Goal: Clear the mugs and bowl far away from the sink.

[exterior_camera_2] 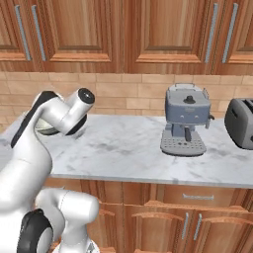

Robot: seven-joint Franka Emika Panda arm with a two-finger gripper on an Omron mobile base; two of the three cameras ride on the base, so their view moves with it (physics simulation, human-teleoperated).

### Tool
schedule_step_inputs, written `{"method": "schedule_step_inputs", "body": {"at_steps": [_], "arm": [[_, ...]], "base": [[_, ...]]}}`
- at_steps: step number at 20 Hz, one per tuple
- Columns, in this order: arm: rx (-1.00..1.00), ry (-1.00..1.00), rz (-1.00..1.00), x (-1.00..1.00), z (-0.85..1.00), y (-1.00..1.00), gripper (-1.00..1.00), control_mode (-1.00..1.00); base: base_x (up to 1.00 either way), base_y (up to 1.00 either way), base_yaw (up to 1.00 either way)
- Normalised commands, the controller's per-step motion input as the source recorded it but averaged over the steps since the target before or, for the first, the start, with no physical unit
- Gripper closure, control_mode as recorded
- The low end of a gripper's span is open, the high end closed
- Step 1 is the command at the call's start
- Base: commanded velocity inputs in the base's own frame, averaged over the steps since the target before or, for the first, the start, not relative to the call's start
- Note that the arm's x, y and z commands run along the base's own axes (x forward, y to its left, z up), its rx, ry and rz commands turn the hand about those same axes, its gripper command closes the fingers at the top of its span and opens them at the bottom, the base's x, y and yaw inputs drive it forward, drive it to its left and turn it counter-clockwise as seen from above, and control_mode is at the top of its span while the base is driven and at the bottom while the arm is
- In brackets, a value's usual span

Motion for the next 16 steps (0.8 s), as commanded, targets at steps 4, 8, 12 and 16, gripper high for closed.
{"method": "schedule_step_inputs", "body": {"at_steps": [4,8,12,16], "arm": [[-0.10,0.22,0.14,0.81,-0.98,-0.03,1.00,-1.00],[-0.01,0.09,0.15,0.51,-0.69,-0.19,1.00,-1.00],[-0.01,0.01,0.15,0.43,-0.54,-0.08,1.00,-1.00],[-0.07,-0.09,0.17,0.31,-0.62,0.00,1.00,-1.00]], "base": [[0.00,0.00,0.00],[0.00,0.00,0.00],[0.00,0.00,0.00],[0.00,0.00,0.00]]}}
